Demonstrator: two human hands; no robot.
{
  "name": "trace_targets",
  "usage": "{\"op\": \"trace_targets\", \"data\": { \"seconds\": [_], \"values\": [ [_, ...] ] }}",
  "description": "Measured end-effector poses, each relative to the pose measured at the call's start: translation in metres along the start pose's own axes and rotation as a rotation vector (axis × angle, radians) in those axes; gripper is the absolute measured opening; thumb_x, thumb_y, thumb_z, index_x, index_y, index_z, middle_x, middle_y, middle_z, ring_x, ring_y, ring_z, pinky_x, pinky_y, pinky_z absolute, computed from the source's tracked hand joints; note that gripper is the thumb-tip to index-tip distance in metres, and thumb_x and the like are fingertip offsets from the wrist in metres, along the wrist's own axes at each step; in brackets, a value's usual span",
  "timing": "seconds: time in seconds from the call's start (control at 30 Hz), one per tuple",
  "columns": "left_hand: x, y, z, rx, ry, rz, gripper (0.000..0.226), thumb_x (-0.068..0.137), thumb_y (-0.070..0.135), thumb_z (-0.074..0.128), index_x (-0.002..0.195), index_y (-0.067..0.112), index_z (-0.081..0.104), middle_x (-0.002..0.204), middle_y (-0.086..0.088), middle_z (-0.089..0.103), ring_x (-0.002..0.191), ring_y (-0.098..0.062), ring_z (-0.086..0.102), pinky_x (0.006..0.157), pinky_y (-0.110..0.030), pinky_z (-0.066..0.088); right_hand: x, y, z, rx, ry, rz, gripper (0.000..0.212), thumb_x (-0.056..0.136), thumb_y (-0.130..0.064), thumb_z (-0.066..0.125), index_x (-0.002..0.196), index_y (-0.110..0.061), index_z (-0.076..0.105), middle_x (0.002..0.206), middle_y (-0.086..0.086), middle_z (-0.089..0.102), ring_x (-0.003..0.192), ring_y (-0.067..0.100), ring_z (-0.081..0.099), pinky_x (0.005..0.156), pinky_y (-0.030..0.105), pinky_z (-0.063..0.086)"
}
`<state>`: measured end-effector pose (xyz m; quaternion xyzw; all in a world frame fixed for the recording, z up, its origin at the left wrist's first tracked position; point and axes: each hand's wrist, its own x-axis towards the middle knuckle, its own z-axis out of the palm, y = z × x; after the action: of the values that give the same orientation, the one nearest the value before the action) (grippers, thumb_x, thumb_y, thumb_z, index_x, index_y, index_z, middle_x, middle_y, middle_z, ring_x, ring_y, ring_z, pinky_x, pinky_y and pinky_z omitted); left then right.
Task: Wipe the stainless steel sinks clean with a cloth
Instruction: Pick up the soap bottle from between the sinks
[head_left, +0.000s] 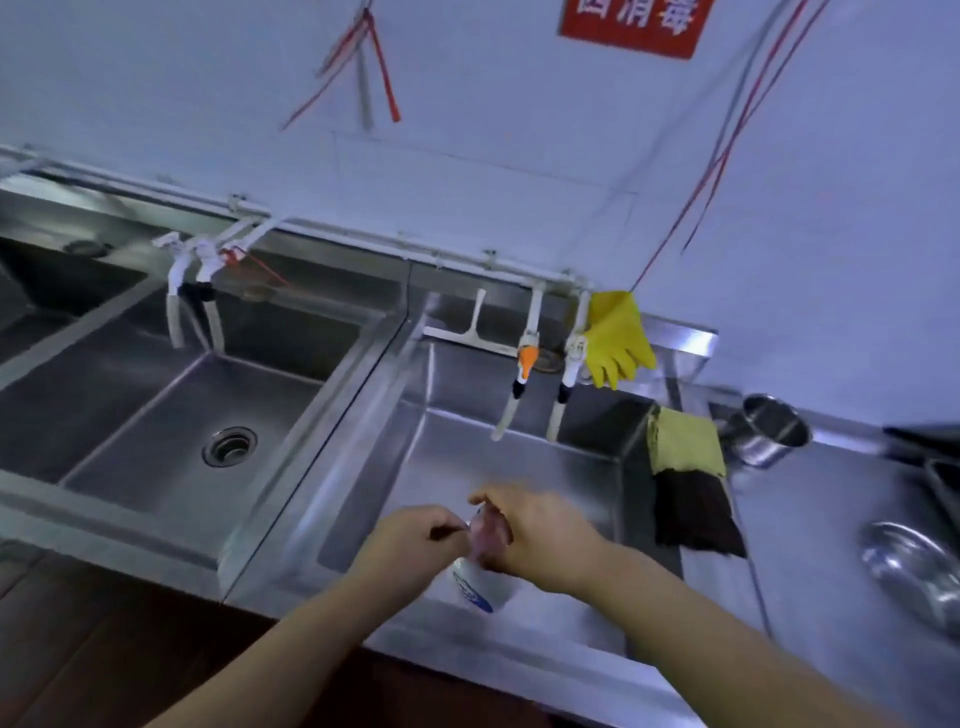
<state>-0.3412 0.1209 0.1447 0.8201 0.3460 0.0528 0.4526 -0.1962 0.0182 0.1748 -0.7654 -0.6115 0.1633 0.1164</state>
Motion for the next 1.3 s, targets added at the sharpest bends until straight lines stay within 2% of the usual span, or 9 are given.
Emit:
{"op": "trace_targets", "data": {
  "seconds": [0.2,0.37,0.53,0.7,0.77,0.87,1.0,1.13,1.3],
  "values": [
    [0.040,0.086,0.097,-0.202,-0.046,-0.026,0.028,0.068,0.039,0.067,0.067,0.012,0.070,0.069,-0.008,0.068,0.061,-0.012,0.058,0.068,-0.038,0.050,-0.054,0.108,-0.036,0.091,0.054,-0.008,0.035,0.082,-0.026,0.067,0.114,-0.014,0.063,0.108,0.004,0.063,0.099,0.018,0.057,0.086,0.030,0.045],
    [0.083,0.140,0.143,-0.286,-0.113,-0.091,0.018,0.077,0.028,0.068,0.078,0.011,0.071,0.066,-0.003,0.068,0.058,-0.004,0.058,0.062,-0.027,0.048,-0.073,0.183,-0.062,0.267,0.112,0.205,0.049,0.074,-0.026,0.078,0.117,-0.015,0.059,0.106,-0.003,0.057,0.092,0.007,0.055,0.080,0.011,0.043],
    [0.134,0.171,0.170,-0.311,-0.187,-0.093,0.007,0.074,0.015,0.070,0.071,0.021,0.069,0.061,0.003,0.070,0.059,-0.007,0.064,0.058,-0.020,0.046,-0.071,0.237,-0.075,0.639,0.045,0.501,0.023,0.084,-0.014,0.063,0.106,-0.020,0.061,0.092,-0.001,0.064,0.081,0.012,0.063,0.070,0.021,0.055],
    [0.187,0.186,0.185,-0.349,-0.256,-0.032,0.019,0.071,0.025,0.072,0.062,0.042,0.070,0.057,0.007,0.069,0.056,-0.004,0.064,0.059,-0.022,0.046,-0.051,0.265,-0.085,0.920,0.220,0.763,0.008,0.090,-0.020,0.061,0.095,-0.015,0.065,0.079,0.005,0.067,0.064,0.012,0.060,0.063,0.024,0.053],
    [0.211,0.185,0.191,-0.356,-0.257,-0.010,0.015,0.069,0.033,0.071,0.062,0.046,0.069,0.056,0.010,0.068,0.053,0.000,0.062,0.058,-0.023,0.047,-0.037,0.277,-0.087,0.949,0.278,0.784,0.007,0.090,-0.012,0.060,0.095,-0.009,0.063,0.081,0.008,0.065,0.064,0.012,0.057,0.060,0.020,0.050],
    [0.243,0.188,0.199,-0.360,-0.221,0.003,0.007,0.065,0.041,0.067,0.061,0.035,0.068,0.057,0.012,0.068,0.053,-0.001,0.061,0.060,-0.027,0.049,-0.015,0.301,-0.097,0.917,0.323,0.742,0.005,0.091,-0.006,0.058,0.090,-0.009,0.062,0.076,0.006,0.063,0.061,0.011,0.054,0.055,0.017,0.047],
    [0.284,0.196,0.204,-0.352,-0.162,0.044,0.013,0.081,0.024,0.063,0.068,0.028,0.066,0.068,0.006,0.069,0.068,-0.017,0.066,0.069,-0.040,0.052,0.019,0.342,-0.120,0.756,0.311,0.700,0.005,0.090,-0.014,0.062,0.085,-0.015,0.063,0.070,-0.001,0.065,0.055,0.006,0.054,0.056,0.017,0.048],
    [0.316,0.199,0.201,-0.039,-0.077,0.211,0.010,0.087,0.027,0.056,0.090,0.033,0.063,0.086,0.017,0.064,0.080,-0.002,0.058,0.071,-0.031,0.050,0.055,0.385,-0.144,0.614,0.326,0.661,0.011,0.088,-0.015,0.061,0.083,-0.024,0.064,0.073,-0.005,0.065,0.054,-0.001,0.056,0.053,0.012,0.047],
    [0.339,0.202,0.203,0.191,-0.038,0.324,0.014,0.091,0.026,0.050,0.094,0.022,0.063,0.094,0.005,0.065,0.084,-0.017,0.058,0.072,-0.040,0.049,0.097,0.440,-0.159,0.636,0.373,0.652,0.018,0.089,-0.011,0.057,0.086,-0.028,0.062,0.087,-0.003,0.065,0.075,0.010,0.060,0.058,0.016,0.050]
  ]
}}
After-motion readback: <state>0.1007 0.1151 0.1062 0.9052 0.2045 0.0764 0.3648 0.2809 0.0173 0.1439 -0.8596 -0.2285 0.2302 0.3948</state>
